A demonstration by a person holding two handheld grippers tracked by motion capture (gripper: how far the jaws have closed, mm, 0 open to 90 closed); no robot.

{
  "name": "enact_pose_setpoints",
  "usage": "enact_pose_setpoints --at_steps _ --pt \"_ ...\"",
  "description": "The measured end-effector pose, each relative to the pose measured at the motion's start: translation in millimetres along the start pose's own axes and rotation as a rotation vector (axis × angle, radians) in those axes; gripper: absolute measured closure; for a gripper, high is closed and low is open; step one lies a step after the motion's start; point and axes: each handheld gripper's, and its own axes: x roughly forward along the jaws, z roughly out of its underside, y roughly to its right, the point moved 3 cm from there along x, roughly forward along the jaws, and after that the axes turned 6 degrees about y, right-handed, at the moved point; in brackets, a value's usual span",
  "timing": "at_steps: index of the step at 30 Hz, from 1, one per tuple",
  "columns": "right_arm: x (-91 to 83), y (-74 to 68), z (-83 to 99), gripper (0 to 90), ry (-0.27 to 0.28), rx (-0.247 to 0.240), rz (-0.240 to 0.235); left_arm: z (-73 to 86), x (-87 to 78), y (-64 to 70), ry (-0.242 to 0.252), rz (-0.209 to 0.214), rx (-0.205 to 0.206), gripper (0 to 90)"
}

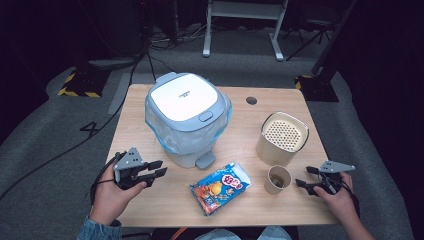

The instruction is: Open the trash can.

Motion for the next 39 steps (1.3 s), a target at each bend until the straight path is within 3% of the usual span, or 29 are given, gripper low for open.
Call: enact_pose_setpoints --at_steps 10,13,22,28,39 --pt "0.0 0.0 0.0 24.3 0.000 0.000 0.000 -47.8 -7.5 10.3 0.062 0.069 0.064 73.4" --pt "0.0 0.0 0.0 24.3 0.000 0.000 0.000 -67.2 -7.4 12.8 0.083 0.089 0.108 75.0" --pt "0.0 0.0 0.0 24.3 0.000 0.000 0.000 -105.0 -1.5 12.2 0.150 0.128 0.133 83.6" --pt "0.0 0.0 0.0 24.3 0.000 0.000 0.000 -129.4 6.9 12.2 0.174 0.195 0.142 89.3" --pt "0.0 0.0 0.0 24.3 0.000 0.000 0.000 -164.4 35.5 8.7 0.159 0.180 0.161 90.0"
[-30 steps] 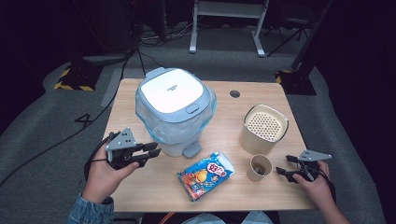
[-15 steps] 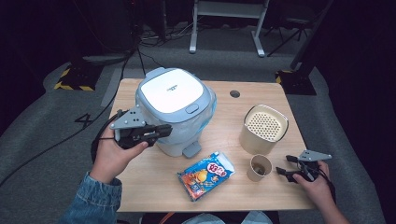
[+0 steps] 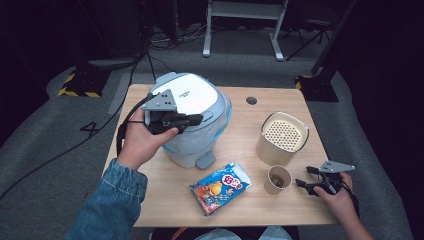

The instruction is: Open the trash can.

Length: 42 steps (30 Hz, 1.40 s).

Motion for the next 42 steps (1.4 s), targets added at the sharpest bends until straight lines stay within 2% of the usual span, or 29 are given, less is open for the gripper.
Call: enact_pose_setpoints --at_steps 5,9,12,16,19,25,29,31,33,34,37,40,42 --pt "0.0 0.0 0.0 24.3 0.000 0.000 0.000 -1.9 19.8 -5.8 -0.045 -0.042 -0.025 90.0" --pt "0.0 0.0 0.0 24.3 0.000 0.000 0.000 -0.5 26.4 -8.8 -0.069 -0.065 -0.028 90.0" --pt "0.0 0.0 0.0 24.3 0.000 0.000 0.000 -1.3 29.1 -9.9 -0.069 -0.082 -0.031 90.0" --pt "0.0 0.0 0.0 24.3 0.000 0.000 0.000 -4.5 30.2 -7.7 -0.105 -0.110 0.002 90.0" --pt "0.0 0.0 0.0 24.3 0.001 -0.001 0.000 -4.9 30.4 -6.7 -0.112 -0.120 0.008 90.0" --pt "0.0 -0.1 0.0 24.3 0.001 -0.001 0.000 -5.0 33.2 -2.8 -0.140 -0.108 -0.008 90.0" --pt "0.0 -0.1 0.0 24.4 0.001 -0.002 0.001 -4.1 32.9 -2.8 -0.131 -0.103 -0.010 90.0" --pt "0.0 -0.1 0.0 24.4 0.001 -0.001 0.000 -2.6 32.8 -2.5 -0.122 -0.068 -0.035 90.0" --pt "0.0 -0.1 0.0 24.4 0.001 -0.001 0.001 -1.8 33.4 -1.0 -0.114 -0.071 -0.021 90.0" --pt "0.0 -0.1 0.0 24.4 0.001 -0.001 0.001 -2.5 32.9 0.1 -0.110 -0.075 -0.016 86.4" --pt "0.0 -0.1 0.0 24.4 0.001 -0.001 0.001 -3.8 30.5 5.6 -0.091 -0.101 0.001 68.0" --pt "0.0 -0.1 0.0 24.4 0.001 -0.001 0.001 -3.2 23.1 12.5 -0.053 -0.094 -0.011 59.1" --pt "0.0 -0.1 0.0 24.4 0.001 -0.001 0.000 -0.1 17.1 17.9 -0.053 -0.091 -0.006 53.7"
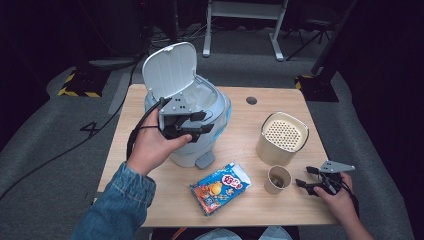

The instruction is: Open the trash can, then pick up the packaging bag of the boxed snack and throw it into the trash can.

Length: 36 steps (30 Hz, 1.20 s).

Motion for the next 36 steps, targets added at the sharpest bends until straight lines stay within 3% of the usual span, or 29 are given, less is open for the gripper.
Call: enact_pose_setpoints --at_steps 5,13,16,24,30,36 --pt "-0.1 0.1 0.0 24.4 -0.002 0.000 0.000 17.4 -13.4 12.3 -0.015 0.031 -0.003 50.7" --pt "-0.6 -1.0 0.2 24.7 -0.001 0.008 0.013 42.2 -34.4 16.2 -0.007 0.025 -0.005 48.4" --pt "-1.9 -1.9 0.8 29.0 0.003 0.016 0.017 55.3 -40.4 16.8 -0.003 0.026 -0.013 47.8" --pt "-15.3 -0.8 -3.1 33.0 0.035 0.039 -0.002 102.7 -47.5 13.6 -0.029 0.015 -0.041 47.6" --pt "-24.8 -2.4 -11.5 34.9 0.068 0.054 -0.028 143.0 -43.2 10.2 -0.069 0.039 -0.052 46.5" --pt "-31.5 -3.7 -21.0 37.4 0.085 0.071 -0.073 182.3 -36.3 5.7 -0.123 -0.019 -0.073 46.9"
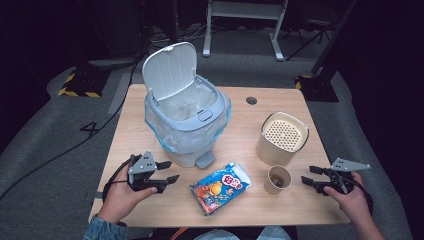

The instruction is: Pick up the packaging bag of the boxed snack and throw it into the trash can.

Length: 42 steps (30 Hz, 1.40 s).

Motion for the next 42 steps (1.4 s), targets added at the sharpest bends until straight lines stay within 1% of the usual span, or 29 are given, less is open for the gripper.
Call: enact_pose_setpoints --at_steps 1,2,4,5,6,8,10,11,13,14,15,17,18,19,22,26,29,31,34,35,36,37,39,42 --pt "-1.9 -0.5 -2.6 37.6 0.001 -0.006 -0.003 6.3 2.2 -1.5 -0.002 -0.011 -0.011 47.3" --pt "-3.7 -1.2 -5.1 37.8 0.005 -0.011 -0.002 12.4 4.9 -3.1 -0.012 -0.013 -0.020 48.0" --pt "-9.2 -3.9 -12.5 37.8 0.015 -0.017 -0.011 24.2 10.9 -5.1 -0.035 -0.013 -0.039 48.6" --pt "-9.2 -3.9 -12.5 37.8 0.015 -0.017 -0.011 29.9 14.1 -6.2 -0.043 -0.013 -0.049 48.6" --pt "-13.0 -5.7 -18.0 37.9 0.015 -0.029 -0.006 35.7 17.8 -7.2 -0.054 -0.012 -0.055 49.0" --pt "-15.0 -6.8 -21.1 38.4 0.012 -0.033 -0.005 46.4 24.4 -9.4 -0.098 -0.023 -0.054 49.0" --pt "-19.0 -9.3 -27.8 39.9 -0.002 -0.047 0.001 54.2 29.4 -12.0 -0.129 -0.027 -0.052 49.1" --pt "-20.8 -10.9 -31.8 40.0 0.005 -0.055 0.000 57.1 31.4 -12.2 -0.138 -0.030 -0.062 49.0" --pt "-23.6 -15.1 -40.1 39.8 0.026 -0.058 -0.014 61.9 34.6 -13.7 -0.151 -0.049 -0.061 49.0" --pt "-24.2 -17.4 -44.3 39.5 0.036 -0.061 -0.026 64.1 36.0 -14.1 -0.158 -0.058 -0.048 49.1" --pt "-24.8 -19.9 -48.3 39.4 0.041 -0.063 -0.035 64.4 36.7 -14.2 -0.154 -0.065 -0.041 49.3" --pt "-25.1 -24.9 -55.9 39.4 0.051 -0.074 -0.048 64.3 37.2 -14.0 -0.154 -0.067 -0.041 49.0" --pt "-25.0 -29.5 -62.9 39.5 0.051 -0.089 -0.061 64.3 37.5 -14.3 -0.158 -0.068 -0.023 48.2" --pt "-25.0 -29.5 -62.9 39.5 0.051 -0.089 -0.061 64.2 38.0 -14.0 -0.161 -0.067 -0.008 48.2" --pt "-24.0 -36.6 -72.3 40.3 0.037 -0.119 -0.071 64.1 38.2 -15.1 -0.161 -0.053 -0.005 46.4" --pt "-19.0 -46.9 -82.2 40.2 0.039 -0.129 -0.101 64.1 38.2 -16.6 -0.163 -0.042 -0.002 46.0" --pt "-12.7 -56.5 -88.1 39.9 0.043 -0.140 -0.125 64.0 38.2 -16.7 -0.163 -0.043 -0.001 46.0" --pt "-7.7 -65.0 -91.8 39.8 0.042 -0.145 -0.149 64.1 38.2 -16.6 -0.163 -0.043 -0.001 45.9" --pt "2.5 -79.2 -97.9 39.4 0.021 -0.174 -0.177 64.1 38.3 -16.4 -0.164 -0.044 0.000 45.9" --pt "6.9 -86.1 -100.7 39.2 0.021 -0.180 -0.193 64.1 38.2 -16.3 -0.163 -0.046 0.001 45.9" --pt "13.2 -96.4 -104.5 39.1 0.030 -0.187 -0.223 64.2 38.2 -16.2 -0.163 -0.047 0.001 45.9" --pt "13.2 -96.4 -104.5 39.1 0.030 -0.187 -0.223 64.3 37.9 -15.9 -0.164 -0.050 0.000 45.9" --pt "21.1 -108.8 -108.0 39.3 0.036 -0.192 -0.247 64.8 36.9 -15.6 -0.164 -0.054 -0.001 45.9" --pt "33.9 -128.2 -110.1 40.0 0.028 -0.214 -0.288 66.0 34.8 -14.9 -0.164 -0.058 -0.004 45.9"
